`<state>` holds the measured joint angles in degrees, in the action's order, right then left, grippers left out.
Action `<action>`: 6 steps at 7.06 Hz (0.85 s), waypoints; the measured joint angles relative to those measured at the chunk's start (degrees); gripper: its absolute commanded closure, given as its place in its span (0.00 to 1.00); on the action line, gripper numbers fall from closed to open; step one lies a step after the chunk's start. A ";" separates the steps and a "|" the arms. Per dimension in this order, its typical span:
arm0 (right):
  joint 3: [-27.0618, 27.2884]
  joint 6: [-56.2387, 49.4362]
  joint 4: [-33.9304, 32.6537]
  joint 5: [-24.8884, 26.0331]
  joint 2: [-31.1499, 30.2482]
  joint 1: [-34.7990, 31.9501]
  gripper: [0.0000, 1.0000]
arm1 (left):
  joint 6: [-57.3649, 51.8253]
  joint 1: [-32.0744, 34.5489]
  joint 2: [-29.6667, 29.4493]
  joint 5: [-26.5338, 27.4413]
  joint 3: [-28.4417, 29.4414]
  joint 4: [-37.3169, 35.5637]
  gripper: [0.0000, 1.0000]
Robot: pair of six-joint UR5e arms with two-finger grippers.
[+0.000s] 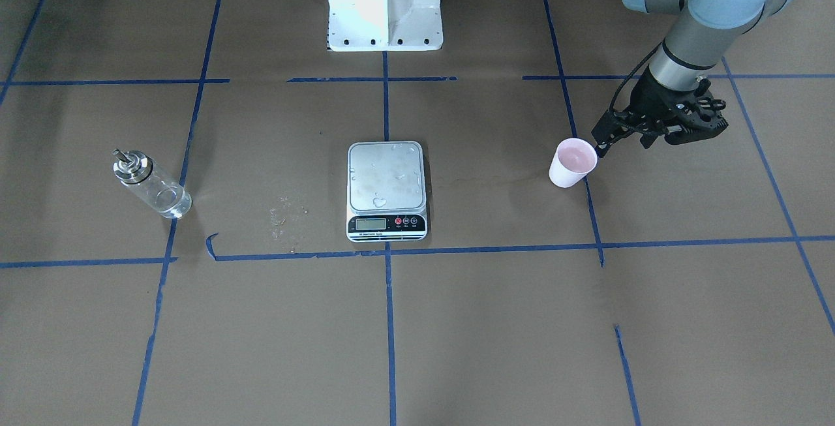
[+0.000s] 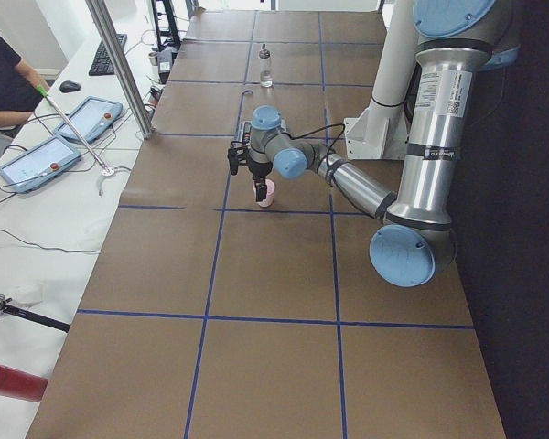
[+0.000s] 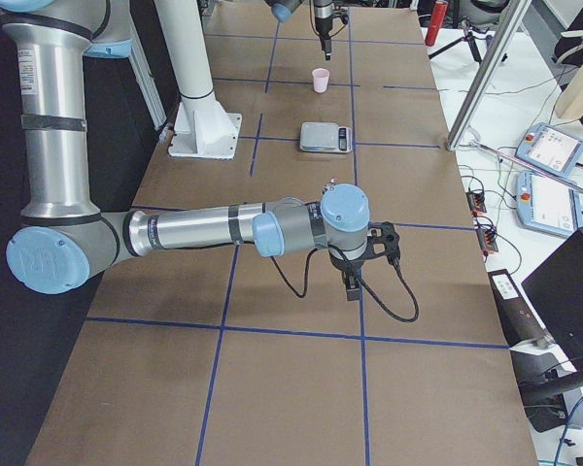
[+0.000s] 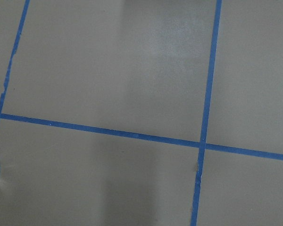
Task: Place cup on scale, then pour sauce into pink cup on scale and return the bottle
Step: 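Reach the left gripper down to the pink cup and grasp it, then carry the pink cup with the left gripper onto the scale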
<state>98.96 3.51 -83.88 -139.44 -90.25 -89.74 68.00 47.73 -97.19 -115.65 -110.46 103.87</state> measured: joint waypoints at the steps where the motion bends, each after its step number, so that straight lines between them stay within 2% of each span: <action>1: 0.05 0.00 0.02 0.02 0.07 0.00 0.00 | 0.08 -0.59 -0.22 0.18 1.13 0.16 0.01; 6: 0.15 -0.10 0.03 0.04 0.49 0.00 0.00 | -0.27 -3.31 -0.57 0.11 2.36 0.76 0.01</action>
<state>99.11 3.41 -83.85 -139.40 -89.76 -89.74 67.73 44.42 -97.76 -115.54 -108.10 104.63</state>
